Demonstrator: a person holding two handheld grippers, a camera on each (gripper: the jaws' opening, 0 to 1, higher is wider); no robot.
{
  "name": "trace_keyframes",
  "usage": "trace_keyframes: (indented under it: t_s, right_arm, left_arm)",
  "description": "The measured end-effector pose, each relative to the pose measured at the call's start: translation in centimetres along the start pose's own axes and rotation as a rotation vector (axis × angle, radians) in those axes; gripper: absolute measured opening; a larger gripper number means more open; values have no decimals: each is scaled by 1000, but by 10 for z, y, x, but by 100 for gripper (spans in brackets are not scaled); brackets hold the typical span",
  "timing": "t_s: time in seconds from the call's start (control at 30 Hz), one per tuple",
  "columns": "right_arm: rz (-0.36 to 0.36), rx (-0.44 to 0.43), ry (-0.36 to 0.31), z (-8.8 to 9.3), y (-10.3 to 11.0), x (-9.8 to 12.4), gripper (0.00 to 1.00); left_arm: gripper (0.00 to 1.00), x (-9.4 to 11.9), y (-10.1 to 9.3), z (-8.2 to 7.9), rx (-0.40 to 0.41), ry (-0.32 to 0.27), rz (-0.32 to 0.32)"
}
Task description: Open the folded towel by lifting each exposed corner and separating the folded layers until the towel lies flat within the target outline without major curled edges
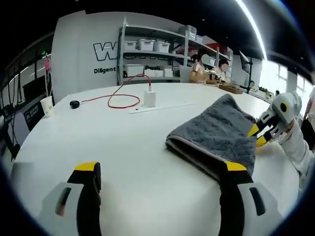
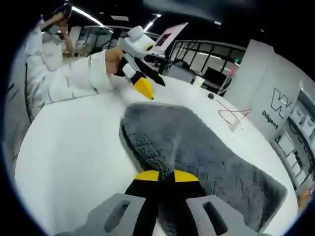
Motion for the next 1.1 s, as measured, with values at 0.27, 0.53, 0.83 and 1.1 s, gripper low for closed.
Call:
trace_keyframes:
  t_s: [0.27,0.53,0.83,1.1]
  right_arm:
    - [-15,-29,-4,8,-2,6,0]
    - [-5,-78,-6,21,-11,18,0]
    - [40,-217,-27,45,-32,40,0]
    - [129,-401,-26,69,-53,59,0]
  left_arm:
    - [99,-2,-7,1,-23,11,14]
    - [99,-5,-10,5,-29,27,24]
    - [99,-5,-11,8,-39,39,26]
    - [98,-9,-12,11,-35,53,30]
Point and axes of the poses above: the point that each gripper's makers call its tool centre point, and the gripper's own axes: x roughly backward along the fingers, y roughly to its left, z roughly out of its underside, the point moved 2 cm from there along x, roughly backward along the fingers, and after that the axes turned 2 degrees about y, right-handed, at the moved point
